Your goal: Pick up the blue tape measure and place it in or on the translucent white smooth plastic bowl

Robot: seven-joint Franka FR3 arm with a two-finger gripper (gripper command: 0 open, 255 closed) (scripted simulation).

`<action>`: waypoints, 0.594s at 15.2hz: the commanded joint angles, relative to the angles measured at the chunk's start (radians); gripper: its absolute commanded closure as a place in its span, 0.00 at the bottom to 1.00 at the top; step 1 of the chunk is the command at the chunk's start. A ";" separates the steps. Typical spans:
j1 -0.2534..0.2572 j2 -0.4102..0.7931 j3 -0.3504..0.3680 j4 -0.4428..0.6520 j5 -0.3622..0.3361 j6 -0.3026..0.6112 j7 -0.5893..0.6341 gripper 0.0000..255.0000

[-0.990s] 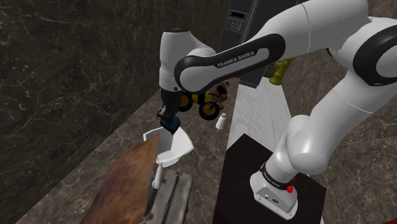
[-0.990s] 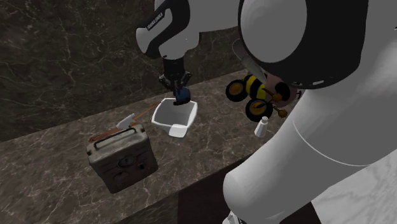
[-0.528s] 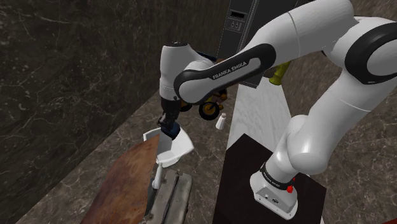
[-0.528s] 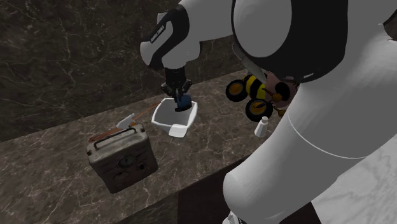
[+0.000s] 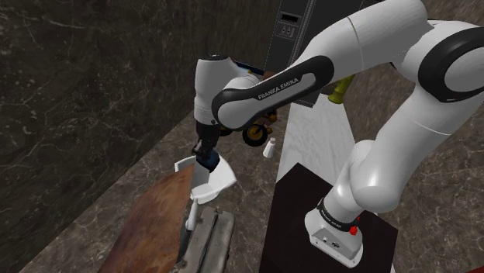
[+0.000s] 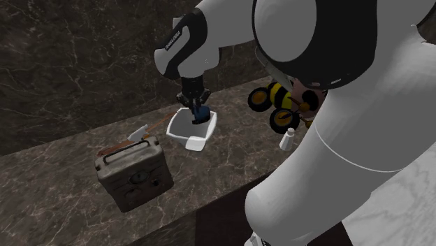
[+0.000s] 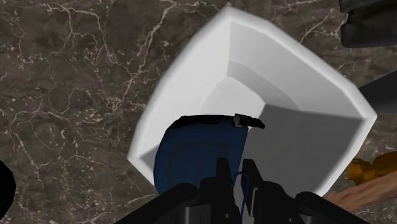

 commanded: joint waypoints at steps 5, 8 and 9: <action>0.000 0.000 0.000 0.000 0.000 0.000 0.000 0.00; 0.000 -0.036 -0.002 0.033 0.008 -0.069 -0.006 0.00; -0.001 -0.053 -0.003 0.051 0.011 -0.103 -0.008 0.00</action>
